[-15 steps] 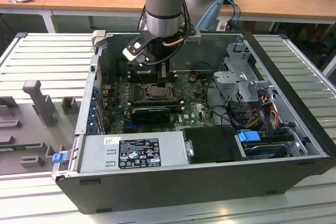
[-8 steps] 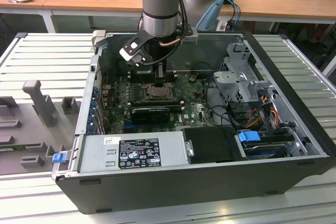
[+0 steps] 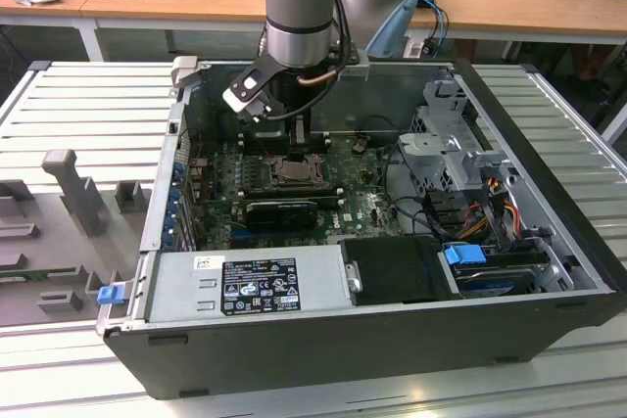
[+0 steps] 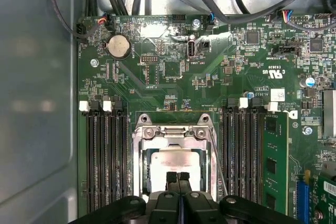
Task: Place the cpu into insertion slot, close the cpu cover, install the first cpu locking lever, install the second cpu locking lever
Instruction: 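Install the first cpu locking lever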
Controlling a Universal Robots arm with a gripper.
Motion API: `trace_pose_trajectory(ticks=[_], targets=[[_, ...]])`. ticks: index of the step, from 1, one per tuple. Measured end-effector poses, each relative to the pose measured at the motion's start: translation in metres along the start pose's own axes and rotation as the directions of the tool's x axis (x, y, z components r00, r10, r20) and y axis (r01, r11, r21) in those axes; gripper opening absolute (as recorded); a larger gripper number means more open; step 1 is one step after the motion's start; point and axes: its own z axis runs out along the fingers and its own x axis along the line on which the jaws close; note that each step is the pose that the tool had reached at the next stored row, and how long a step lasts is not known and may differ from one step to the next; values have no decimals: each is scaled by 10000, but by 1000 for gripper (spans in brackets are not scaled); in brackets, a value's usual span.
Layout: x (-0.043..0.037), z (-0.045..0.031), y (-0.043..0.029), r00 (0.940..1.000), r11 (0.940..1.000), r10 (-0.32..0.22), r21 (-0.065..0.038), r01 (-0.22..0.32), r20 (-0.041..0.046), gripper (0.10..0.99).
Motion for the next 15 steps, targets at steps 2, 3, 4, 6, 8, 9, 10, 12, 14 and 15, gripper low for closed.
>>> trace_pose_trajectory(ticks=[2, 3, 4, 6, 8, 9, 10, 12, 14, 15], targets=[[0, -7, 0, 10000, 10000, 0, 0, 0, -1, 106], [0, -8, 0, 10000, 10000, 0, -1, 0, -1, 106], [0, -12, 0, 10000, 10000, 0, -1, 0, 0, 106], [1, -44, 1, 10000, 10000, 0, -1, 0, -1, 106], [2, -78, 2, 10000, 10000, 0, -1, 0, -1, 106], [3, -101, 2, 10000, 10000, -1, -1, 1, 0, 106], [3, -119, 1, 10000, 10000, 0, -1, 0, -1, 106], [4, -152, 1, 10000, 10000, -1, -1, 1, -1, 106], [5, -199, 2, 10000, 10000, 0, -1, 0, -2, 106], [6, -228, 2, 10000, 10000, 0, 0, 0, -1, 106]])
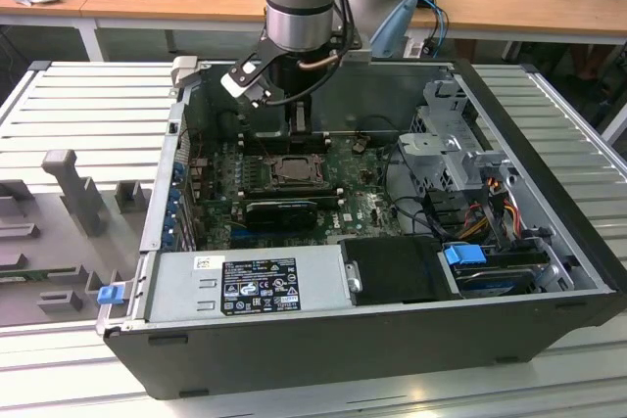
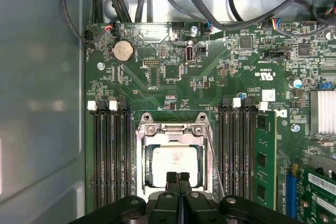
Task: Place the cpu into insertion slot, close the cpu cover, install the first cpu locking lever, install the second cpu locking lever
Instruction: 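Install the first cpu locking lever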
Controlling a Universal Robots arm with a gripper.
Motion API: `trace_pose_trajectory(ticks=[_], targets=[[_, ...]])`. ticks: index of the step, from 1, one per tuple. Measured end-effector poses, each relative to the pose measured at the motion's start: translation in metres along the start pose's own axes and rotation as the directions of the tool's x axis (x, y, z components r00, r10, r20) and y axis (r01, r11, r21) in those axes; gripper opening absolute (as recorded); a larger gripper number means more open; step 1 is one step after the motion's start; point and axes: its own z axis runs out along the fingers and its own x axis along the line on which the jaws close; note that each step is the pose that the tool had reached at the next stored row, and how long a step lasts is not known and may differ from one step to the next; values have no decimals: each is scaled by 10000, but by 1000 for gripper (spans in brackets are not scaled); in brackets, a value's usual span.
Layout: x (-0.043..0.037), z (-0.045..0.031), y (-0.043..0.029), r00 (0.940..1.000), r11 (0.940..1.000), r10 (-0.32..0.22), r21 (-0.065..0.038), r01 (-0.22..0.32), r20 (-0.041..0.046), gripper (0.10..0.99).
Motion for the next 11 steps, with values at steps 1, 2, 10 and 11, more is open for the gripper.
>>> trace_pose_trajectory(ticks=[1, 2, 10, 11], targets=[[0, -17, 0, 10000, 10000, 0, -1, 0, 0, 106], [2, -58, 1, 10000, 10000, 0, 0, 0, 1, 106], [5, -169, 4, 9924, 9924, -1230, 33, 1230, -34, 106], [5, -169, 4, 9897, 9897, -1433, 39, 1433, -40, 106]])
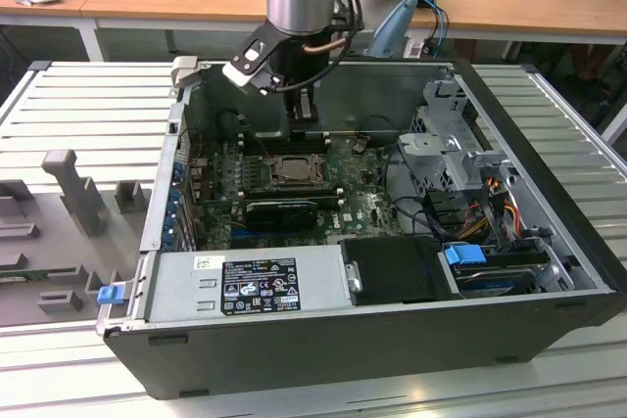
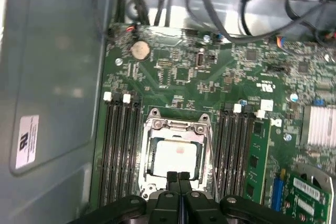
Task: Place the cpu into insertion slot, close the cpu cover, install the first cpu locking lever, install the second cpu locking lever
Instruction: 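Install the first cpu locking lever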
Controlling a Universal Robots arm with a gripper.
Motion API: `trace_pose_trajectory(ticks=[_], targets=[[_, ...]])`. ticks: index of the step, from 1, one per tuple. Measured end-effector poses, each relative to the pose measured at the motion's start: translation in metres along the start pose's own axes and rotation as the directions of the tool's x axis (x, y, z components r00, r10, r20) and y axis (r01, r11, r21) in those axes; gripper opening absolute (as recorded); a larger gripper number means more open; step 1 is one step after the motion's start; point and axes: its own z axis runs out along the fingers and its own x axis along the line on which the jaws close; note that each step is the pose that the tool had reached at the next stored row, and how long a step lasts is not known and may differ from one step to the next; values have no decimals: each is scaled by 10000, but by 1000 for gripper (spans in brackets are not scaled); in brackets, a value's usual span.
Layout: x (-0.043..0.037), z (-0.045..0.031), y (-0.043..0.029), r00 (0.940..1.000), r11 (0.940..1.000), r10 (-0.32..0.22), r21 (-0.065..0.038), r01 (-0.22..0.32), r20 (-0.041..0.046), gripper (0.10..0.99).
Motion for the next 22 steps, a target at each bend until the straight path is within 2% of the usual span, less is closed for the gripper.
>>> trace_pose_trajectory(ticks=[3, 4, 13, 16, 20, 22], targets=[[0, 1, 0, 9981, 9981, -608, 18, 608, -16, 106], [0, 2, 0, 9958, 9958, -919, 26, 919, -25, 106], [0, 2, 0, 9786, 9786, -2058, 55, 2059, -61, 106], [0, 2, 0, 9606, 9606, -2779, 71, 2780, -85, 106], [0, 2, 0, 9446, 9446, -3280, 82, 3281, -103, 106], [0, 2, 0, 9309, 9309, -3651, 89, 3652, -116, 106]])
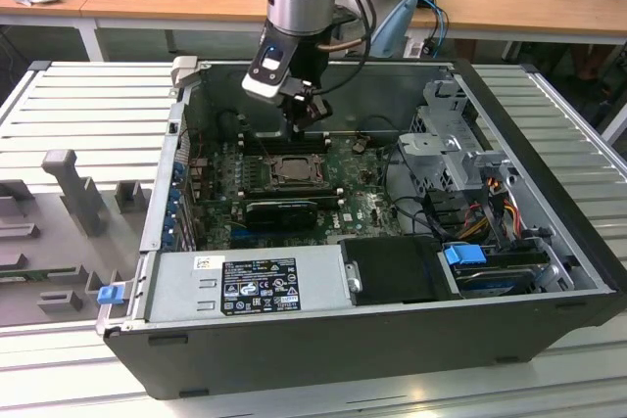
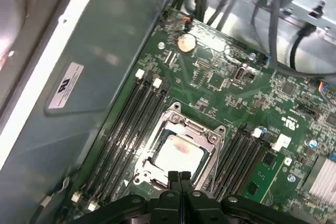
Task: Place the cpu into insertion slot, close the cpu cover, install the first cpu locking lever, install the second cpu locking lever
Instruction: 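Install the first cpu locking lever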
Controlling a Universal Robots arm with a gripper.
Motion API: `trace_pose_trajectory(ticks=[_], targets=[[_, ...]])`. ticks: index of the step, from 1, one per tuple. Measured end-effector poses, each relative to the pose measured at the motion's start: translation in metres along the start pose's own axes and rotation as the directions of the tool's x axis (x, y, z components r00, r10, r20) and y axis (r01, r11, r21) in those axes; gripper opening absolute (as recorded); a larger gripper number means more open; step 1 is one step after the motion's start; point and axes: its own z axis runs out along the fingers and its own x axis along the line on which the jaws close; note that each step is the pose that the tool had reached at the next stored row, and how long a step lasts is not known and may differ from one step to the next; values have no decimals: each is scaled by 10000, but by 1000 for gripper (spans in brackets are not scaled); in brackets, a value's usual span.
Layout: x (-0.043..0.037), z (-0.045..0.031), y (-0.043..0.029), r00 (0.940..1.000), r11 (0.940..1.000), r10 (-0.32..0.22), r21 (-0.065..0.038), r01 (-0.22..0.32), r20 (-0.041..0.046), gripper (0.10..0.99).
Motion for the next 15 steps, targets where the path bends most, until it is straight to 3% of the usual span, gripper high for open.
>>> trace_pose_trajectory(ticks=[3, 6, 11, 15], targets=[[0, 0, 0, 9980, 9980, -627, 17, 627, -17, 106], [0, 0, 0, 9889, 9889, -1484, 40, 1484, -42, 106], [0, 0, 0, 9646, 9646, -2636, 66, 2637, -79, 106], [0, 0, 0, 9391, 9391, -3434, 83, 3435, -108, 106]])
